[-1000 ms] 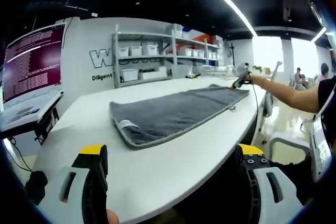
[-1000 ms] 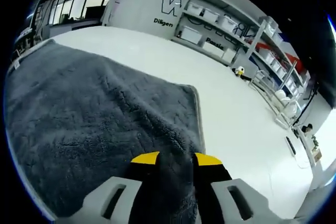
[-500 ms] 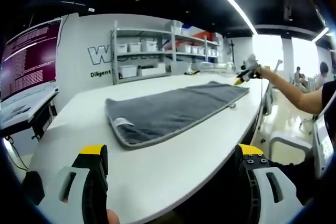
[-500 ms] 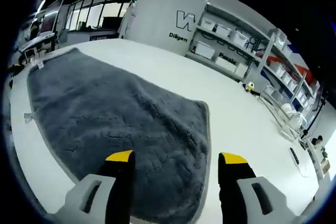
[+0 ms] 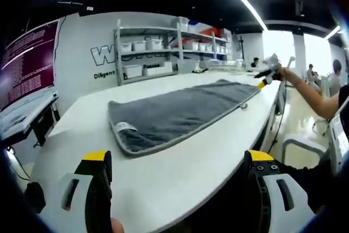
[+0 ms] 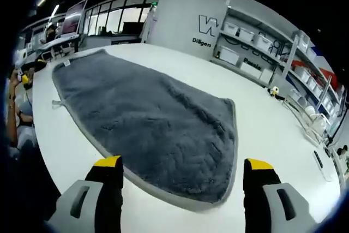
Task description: Open the folded towel by lifting each exposed corner and separating the folded layers until the towel lies flat within the target outline without major curled edges
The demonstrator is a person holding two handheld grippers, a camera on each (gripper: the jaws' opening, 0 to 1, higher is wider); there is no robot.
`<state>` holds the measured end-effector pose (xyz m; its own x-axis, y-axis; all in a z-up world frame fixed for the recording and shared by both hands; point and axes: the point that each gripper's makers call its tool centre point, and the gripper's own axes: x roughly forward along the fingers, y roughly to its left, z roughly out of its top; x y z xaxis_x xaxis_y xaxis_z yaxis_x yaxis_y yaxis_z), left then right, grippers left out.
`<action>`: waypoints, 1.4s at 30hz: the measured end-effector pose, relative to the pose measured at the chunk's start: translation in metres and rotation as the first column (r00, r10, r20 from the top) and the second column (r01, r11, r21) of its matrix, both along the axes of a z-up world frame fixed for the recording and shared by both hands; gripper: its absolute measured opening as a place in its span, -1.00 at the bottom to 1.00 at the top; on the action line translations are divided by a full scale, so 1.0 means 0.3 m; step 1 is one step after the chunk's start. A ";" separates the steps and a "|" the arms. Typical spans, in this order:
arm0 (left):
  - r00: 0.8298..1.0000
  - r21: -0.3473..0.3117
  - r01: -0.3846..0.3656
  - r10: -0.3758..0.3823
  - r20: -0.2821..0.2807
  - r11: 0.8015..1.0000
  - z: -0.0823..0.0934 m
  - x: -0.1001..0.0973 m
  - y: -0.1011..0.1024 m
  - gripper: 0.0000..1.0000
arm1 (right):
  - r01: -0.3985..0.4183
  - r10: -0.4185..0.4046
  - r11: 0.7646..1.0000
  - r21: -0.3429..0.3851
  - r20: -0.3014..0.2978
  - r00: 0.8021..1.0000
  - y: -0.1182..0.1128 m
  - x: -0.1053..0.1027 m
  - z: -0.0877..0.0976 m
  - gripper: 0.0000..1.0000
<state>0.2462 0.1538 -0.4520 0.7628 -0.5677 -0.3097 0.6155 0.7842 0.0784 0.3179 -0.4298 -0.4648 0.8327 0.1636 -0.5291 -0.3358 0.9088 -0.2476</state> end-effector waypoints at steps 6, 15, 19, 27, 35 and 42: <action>1.000 0.012 -0.029 0.029 -0.001 0.999 -0.006 0.020 0.018 0.98 | -0.040 0.040 0.999 -0.017 0.000 0.999 -0.006 -0.061 0.003 0.91; 0.995 0.075 -0.086 0.089 -0.037 0.994 -0.015 0.077 0.094 0.95 | -0.078 0.078 0.997 0.000 0.057 0.995 0.027 -0.111 0.061 0.85; 0.995 0.134 -0.095 0.099 -0.021 0.986 -0.001 0.097 0.139 0.91 | -0.095 0.095 0.995 0.001 0.076 0.993 0.052 -0.117 0.071 0.83; 0.979 0.350 -0.196 0.166 0.115 0.916 0.032 0.175 0.256 0.77 | -0.131 0.130 0.991 0.005 0.091 0.987 0.098 -0.123 0.075 0.80; 0.967 0.516 -0.215 0.107 0.231 0.829 0.065 0.230 0.268 0.63 | -0.131 0.130 0.991 0.000 0.081 0.988 0.088 -0.132 0.084 0.79; 0.972 0.558 -0.029 -0.105 0.208 0.829 0.058 0.222 0.129 0.47 | -0.182 0.176 0.981 0.064 0.081 0.981 0.118 -0.151 0.099 0.77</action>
